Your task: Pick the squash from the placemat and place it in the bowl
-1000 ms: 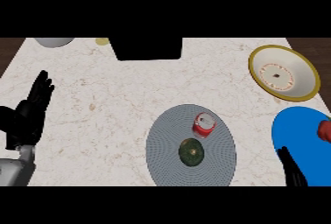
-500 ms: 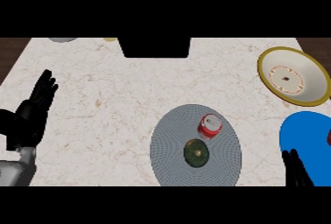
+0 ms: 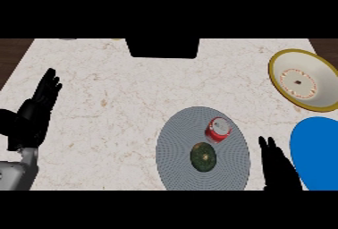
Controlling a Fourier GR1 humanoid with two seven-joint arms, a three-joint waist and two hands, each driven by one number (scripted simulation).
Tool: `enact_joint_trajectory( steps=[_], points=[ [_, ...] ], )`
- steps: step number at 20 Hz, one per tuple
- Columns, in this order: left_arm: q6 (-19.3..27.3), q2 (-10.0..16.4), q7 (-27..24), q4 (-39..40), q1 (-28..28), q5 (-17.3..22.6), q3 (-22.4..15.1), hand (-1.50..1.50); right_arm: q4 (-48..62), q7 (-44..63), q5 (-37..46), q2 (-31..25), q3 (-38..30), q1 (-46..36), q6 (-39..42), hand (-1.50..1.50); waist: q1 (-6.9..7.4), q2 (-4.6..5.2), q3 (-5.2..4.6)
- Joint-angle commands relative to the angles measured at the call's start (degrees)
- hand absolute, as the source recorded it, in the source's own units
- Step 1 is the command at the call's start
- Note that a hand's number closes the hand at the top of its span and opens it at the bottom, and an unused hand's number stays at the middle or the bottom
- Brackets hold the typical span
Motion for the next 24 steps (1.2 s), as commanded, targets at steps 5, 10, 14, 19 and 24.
enact_joint_trajectory(
  steps=[5, 10, 14, 19, 24],
  points=[
    [-1.4, 0.3, -0.5, 1.2, 0.3, -0.5, 1.5, 0.0, 9.0, 10.3, -18.7, 0.2, -7.6, -13.3, 11.0, -1.5, -0.4, -0.27, 0.09],
    [-2.1, -0.2, -0.2, 2.4, -0.8, 0.7, 2.8, 0.0, 19.9, 13.5, -23.5, 0.2, -6.8, -15.3, 10.6, -1.5, -0.4, -0.26, 0.06],
    [-0.7, -1.8, 0.3, 1.7, -0.6, -1.5, 1.2, 0.0, 22.7, 14.8, -25.8, 0.2, -8.9, -17.9, 13.0, -1.5, -1.16, -0.52, 0.08],
    [-3.0, -1.2, -1.4, 4.7, -1.5, -0.8, 4.2, 0.0, 28.2, 14.2, -19.4, 0.2, -7.3, -26.4, 9.6, -1.5, -1.39, -0.52, 0.08],
    [-3.1, -1.6, -0.9, 0.4, 2.0, -1.9, 4.6, 0.0, 30.7, 14.3, -16.9, 0.2, -3.8, -24.3, 7.0, -1.5, -1.37, -0.71, 0.12]
  ],
)
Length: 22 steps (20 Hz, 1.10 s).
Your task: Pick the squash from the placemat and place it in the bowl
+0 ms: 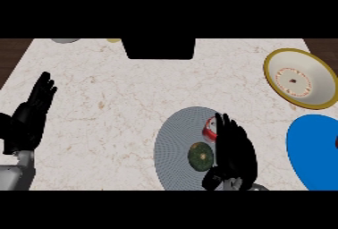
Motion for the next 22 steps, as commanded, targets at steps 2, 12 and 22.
enact_joint_trajectory(
  steps=[2, 12, 22],
  points=[
    [-0.4, -1.2, 1.0, -0.3, 0.1, -1.4, -0.3, 0.0, 1.4, 11.2, 0.2, 0.6, 4.8, 0.5, -0.5, -1.5, -0.33, -0.08, 0.02],
    [-0.5, -3.8, 0.5, 0.7, -1.2, -4.0, 0.6, 0.0, 11.2, 4.3, -0.7, 0.6, 5.1, 4.0, -10.0, -1.5, -0.52, -0.01, 0.04],
    [-0.5, -5.6, 3.6, -1.4, -1.8, -5.6, 0.9, 0.0, 19.1, 7.5, -3.0, 0.6, 4.8, -3.5, -14.3, -1.5, 0.03, 0.08, 0.05]
  ],
)
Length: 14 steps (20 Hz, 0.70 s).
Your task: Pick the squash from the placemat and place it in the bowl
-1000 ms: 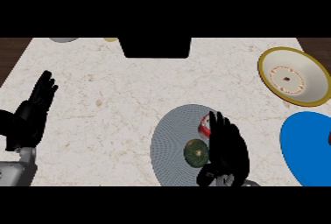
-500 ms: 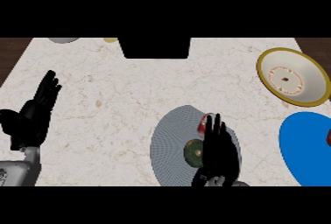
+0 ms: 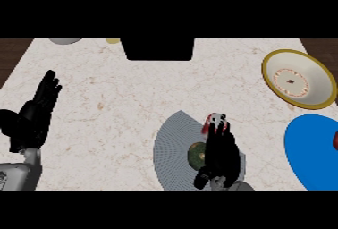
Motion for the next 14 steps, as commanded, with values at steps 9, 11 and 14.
enact_joint_trajectory(
  steps=[9, 11, 14],
  points=[
    [-1.9, -1.1, 1.6, -2.4, 1.1, -1.0, 1.4, 0.0, 18.0, -7.9, -5.9, 0.6, -4.0, -5.3, -6.8, 1.5, 0.46, 0.69, 0.37],
    [-2.6, -0.9, 2.5, -1.1, -0.4, -1.3, 2.3, 0.0, 17.8, -3.9, -7.4, 0.6, 0.7, -6.0, -11.2, 1.5, 0.3, 0.67, 0.36],
    [-1.9, -1.6, 3.8, -4.6, 1.6, -2.7, 2.0, 0.0, 17.9, -8.6, -5.0, 0.6, -2.8, -4.6, -10.0, 1.5, 0.18, 0.55, 0.37]
  ],
)
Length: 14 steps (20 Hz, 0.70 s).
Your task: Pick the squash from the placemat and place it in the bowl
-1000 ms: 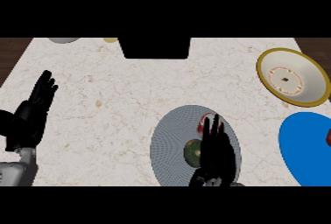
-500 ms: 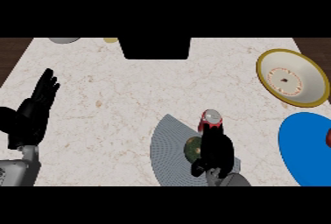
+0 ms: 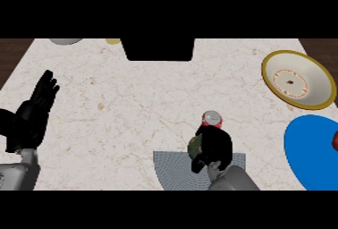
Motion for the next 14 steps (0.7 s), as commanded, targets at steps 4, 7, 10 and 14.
enact_joint_trajectory(
  steps=[4, 7, 10, 14],
  points=[
    [-0.8, -0.2, 0.8, 0.3, -1.1, -1.0, 1.8, 0.0, 2.1, -9.5, 1.4, -4.2, 1.4, 2.9, -1.5, 1.5, -0.3, 0.9, 0.5],
    [-0.8, -0.9, -1.0, 0.2, 0.4, -0.6, 0.9, 0.0, -0.9, -28.8, -4.7, -15.4, 4.3, 0.2, 7.5, 1.5, 0.28, 1.16, 0.55],
    [-1.6, -0.5, -0.3, -0.7, 0.2, 0.0, 0.8, 0.0, -2.5, -43.4, -5.0, -23.5, 7.6, -0.6, 9.1, 1.5, 1.15, 1.2, 0.67],
    [-1.2, -0.7, -0.8, -0.2, 0.7, -0.5, 1.2, 0.0, -3.9, -61.6, -8.7, -34.9, 0.7, -1.6, 4.9, 1.5, -0.19, 1.04, 0.59]
  ],
)
